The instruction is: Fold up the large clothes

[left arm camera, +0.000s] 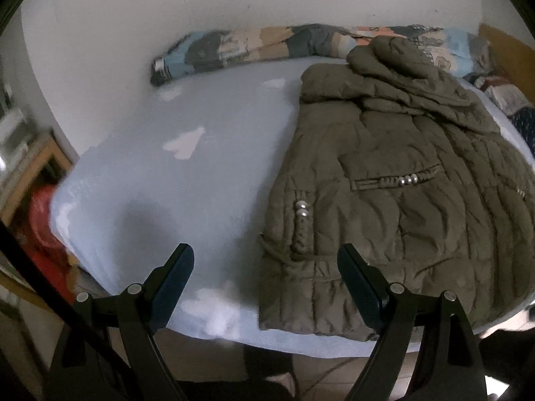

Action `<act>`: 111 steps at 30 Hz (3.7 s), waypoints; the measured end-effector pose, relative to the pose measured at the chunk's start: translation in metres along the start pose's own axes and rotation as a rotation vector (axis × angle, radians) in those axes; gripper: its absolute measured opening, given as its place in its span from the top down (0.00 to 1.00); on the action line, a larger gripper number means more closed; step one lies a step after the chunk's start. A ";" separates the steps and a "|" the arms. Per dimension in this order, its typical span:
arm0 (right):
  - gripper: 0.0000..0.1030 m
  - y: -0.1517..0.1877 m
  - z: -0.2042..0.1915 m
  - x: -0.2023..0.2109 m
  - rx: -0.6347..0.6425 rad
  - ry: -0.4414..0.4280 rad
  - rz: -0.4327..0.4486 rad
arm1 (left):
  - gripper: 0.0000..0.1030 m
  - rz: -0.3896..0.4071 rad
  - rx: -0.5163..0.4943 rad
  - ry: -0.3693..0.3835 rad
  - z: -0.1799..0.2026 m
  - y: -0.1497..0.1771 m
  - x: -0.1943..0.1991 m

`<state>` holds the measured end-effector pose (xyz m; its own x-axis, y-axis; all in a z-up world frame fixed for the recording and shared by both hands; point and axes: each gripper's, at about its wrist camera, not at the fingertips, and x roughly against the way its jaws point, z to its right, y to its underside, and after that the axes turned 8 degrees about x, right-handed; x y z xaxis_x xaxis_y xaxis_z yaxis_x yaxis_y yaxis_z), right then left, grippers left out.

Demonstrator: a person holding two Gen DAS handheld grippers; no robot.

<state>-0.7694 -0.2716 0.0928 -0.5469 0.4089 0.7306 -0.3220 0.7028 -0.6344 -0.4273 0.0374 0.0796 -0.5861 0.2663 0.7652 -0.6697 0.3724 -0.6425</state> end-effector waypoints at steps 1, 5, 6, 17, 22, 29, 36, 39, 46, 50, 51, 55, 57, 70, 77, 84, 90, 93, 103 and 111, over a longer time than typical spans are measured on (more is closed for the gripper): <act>0.31 -0.001 0.000 -0.001 -0.005 0.003 -0.002 | 0.16 -0.004 0.006 0.007 0.000 0.000 -0.002; 0.30 -0.001 -0.004 -0.008 -0.002 0.009 -0.021 | 0.16 -0.012 -0.014 0.012 0.004 0.003 -0.007; 0.29 0.000 -0.006 -0.011 0.010 0.016 -0.026 | 0.16 -0.013 -0.016 0.010 0.005 0.004 -0.008; 0.23 0.015 0.012 -0.041 -0.006 0.074 -0.111 | 0.16 -0.139 -0.033 0.063 0.009 0.012 -0.031; 0.23 0.015 0.022 -0.046 -0.052 0.069 -0.128 | 0.16 -0.190 -0.039 0.089 0.014 0.016 -0.037; 0.21 0.015 0.022 -0.050 -0.052 0.071 -0.139 | 0.16 -0.205 -0.043 0.098 0.015 0.017 -0.037; 0.20 0.017 0.032 -0.059 -0.078 0.086 -0.156 | 0.16 -0.235 0.011 0.127 0.007 0.015 -0.044; 0.20 0.018 0.037 -0.063 -0.088 0.091 -0.162 | 0.16 -0.240 0.022 0.129 0.006 0.016 -0.048; 0.20 0.020 0.046 -0.067 -0.124 0.093 -0.177 | 0.16 -0.263 0.041 0.148 0.002 0.016 -0.056; 0.20 0.021 0.047 -0.070 -0.140 0.096 -0.185 | 0.16 -0.281 0.063 0.164 0.000 0.016 -0.060; 0.20 0.021 0.046 -0.071 -0.140 0.098 -0.187 | 0.16 -0.285 0.067 0.168 0.000 0.016 -0.060; 0.19 0.020 0.045 -0.074 -0.131 0.106 -0.196 | 0.16 -0.304 0.091 0.187 -0.003 0.016 -0.064; 0.19 0.020 0.046 -0.076 -0.133 0.108 -0.200 | 0.16 -0.311 0.099 0.193 -0.004 0.016 -0.066; 0.18 0.023 0.056 -0.080 -0.178 0.127 -0.212 | 0.15 -0.380 0.175 0.259 -0.015 0.013 -0.075; 0.18 0.027 0.080 -0.073 -0.294 0.102 -0.199 | 0.15 -0.397 0.285 0.306 -0.043 0.010 -0.078; 0.18 0.032 0.105 -0.067 -0.422 0.044 -0.178 | 0.15 -0.432 0.365 0.387 -0.049 0.013 -0.081; 0.18 0.029 0.108 -0.068 -0.458 -0.027 -0.144 | 0.15 -0.430 0.422 0.410 -0.058 0.014 -0.082; 0.18 0.026 0.105 -0.077 -0.457 -0.045 -0.156 | 0.15 -0.432 0.451 0.400 -0.067 0.018 -0.083; 0.22 0.036 0.095 -0.100 -0.476 -0.150 -0.214 | 0.15 -0.456 0.412 0.413 -0.052 0.021 -0.086; 0.56 0.025 0.069 -0.089 -0.347 -0.187 -0.141 | 0.15 -0.318 0.175 0.312 -0.011 0.015 -0.063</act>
<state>-0.7817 -0.3305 -0.0054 -0.6570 0.2044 0.7256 -0.1415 0.9120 -0.3850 -0.3949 0.0363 0.0222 -0.1923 0.4276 0.8833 -0.8762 0.3306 -0.3508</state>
